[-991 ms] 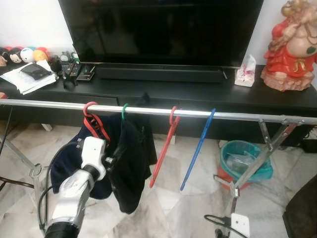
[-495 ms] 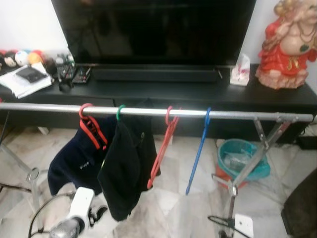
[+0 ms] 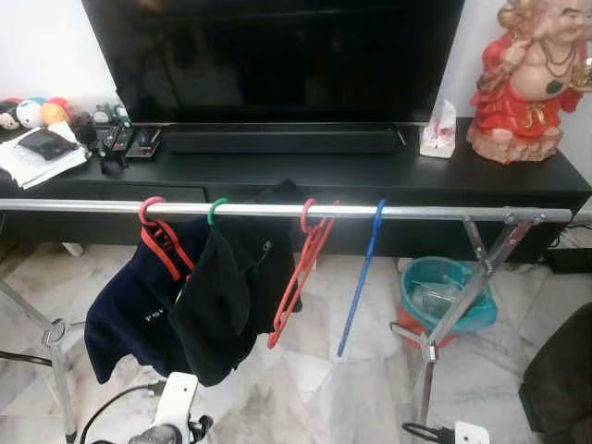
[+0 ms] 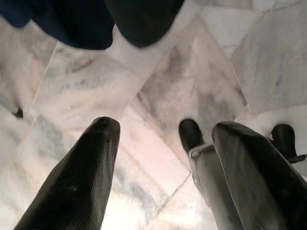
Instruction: Hang hanger
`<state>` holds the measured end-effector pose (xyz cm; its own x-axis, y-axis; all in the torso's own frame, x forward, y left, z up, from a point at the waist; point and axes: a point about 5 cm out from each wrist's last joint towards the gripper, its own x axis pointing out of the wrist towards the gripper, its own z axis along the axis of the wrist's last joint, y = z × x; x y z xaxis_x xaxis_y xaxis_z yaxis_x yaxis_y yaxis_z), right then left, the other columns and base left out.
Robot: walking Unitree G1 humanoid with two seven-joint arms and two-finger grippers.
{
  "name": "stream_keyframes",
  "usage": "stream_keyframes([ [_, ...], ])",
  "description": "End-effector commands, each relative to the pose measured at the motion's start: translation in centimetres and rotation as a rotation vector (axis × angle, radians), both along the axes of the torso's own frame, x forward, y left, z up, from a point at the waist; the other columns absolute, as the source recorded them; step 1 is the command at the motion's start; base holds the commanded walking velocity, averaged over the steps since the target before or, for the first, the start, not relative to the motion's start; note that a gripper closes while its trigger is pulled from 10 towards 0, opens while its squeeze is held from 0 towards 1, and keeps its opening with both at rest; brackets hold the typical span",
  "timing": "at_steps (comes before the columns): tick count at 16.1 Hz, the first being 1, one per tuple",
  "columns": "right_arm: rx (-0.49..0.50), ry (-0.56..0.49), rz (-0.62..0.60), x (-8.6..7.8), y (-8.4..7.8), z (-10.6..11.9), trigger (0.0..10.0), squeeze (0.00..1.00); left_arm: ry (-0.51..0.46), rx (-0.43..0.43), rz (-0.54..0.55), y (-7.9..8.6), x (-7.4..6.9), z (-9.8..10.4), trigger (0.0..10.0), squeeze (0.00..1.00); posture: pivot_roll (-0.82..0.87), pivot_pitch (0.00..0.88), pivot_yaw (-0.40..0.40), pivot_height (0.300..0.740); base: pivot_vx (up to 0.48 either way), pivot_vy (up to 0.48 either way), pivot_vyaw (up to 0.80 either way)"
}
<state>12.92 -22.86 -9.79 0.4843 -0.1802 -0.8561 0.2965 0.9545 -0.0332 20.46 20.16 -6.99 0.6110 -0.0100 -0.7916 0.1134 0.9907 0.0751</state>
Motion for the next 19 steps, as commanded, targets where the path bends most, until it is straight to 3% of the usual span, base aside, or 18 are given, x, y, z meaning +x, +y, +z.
stream_keyframes([
  [1, 0.006, 0.007, -0.021, -0.4, -0.2, -0.1, 10.0, 0.0, 0.0, 0.012, 0.025, 0.3, 0.0, 0.0, 10.0, 0.0, -0.04, 0.0, 0.055, 0.74, 0.0, 0.0, 0.0],
  [3, 0.007, 0.008, -0.02, -0.2, 0.0, -0.1, 10.0, 0.0, -0.014, 0.004, 0.049, 0.4, 0.4, 0.2, 10.0, 0.0, -0.03, 0.0, 0.055, 0.74, 0.0, 0.0, 0.0],
  [7, 0.021, -0.01, 0.001, 1.4, 1.8, 0.1, 10.0, 0.0, 0.004, 0.012, 0.049, 0.4, 0.3, 0.1, 10.0, 0.0, -0.03, 0.0, 0.058, 0.74, 0.0, 0.0, 0.0],
  [11, 0.019, -0.021, 0.007, 2.0, 2.2, 0.2, 10.0, 0.0, 0.003, -0.017, 0.069, 0.3, 0.5, 0.2, 10.0, 0.0, -0.03, 0.0, 0.058, 0.74, 0.0, 0.0, 0.0],
  [19, 0.014, -0.037, 0.004, 2.0, 1.7, 0.3, 10.0, 0.0, -0.002, -0.032, 0.056, 0.3, 0.6, 0.3, 10.0, 0.0, -0.03, 0.0, 0.061, 0.74, 0.0, 0.431, 0.0],
])
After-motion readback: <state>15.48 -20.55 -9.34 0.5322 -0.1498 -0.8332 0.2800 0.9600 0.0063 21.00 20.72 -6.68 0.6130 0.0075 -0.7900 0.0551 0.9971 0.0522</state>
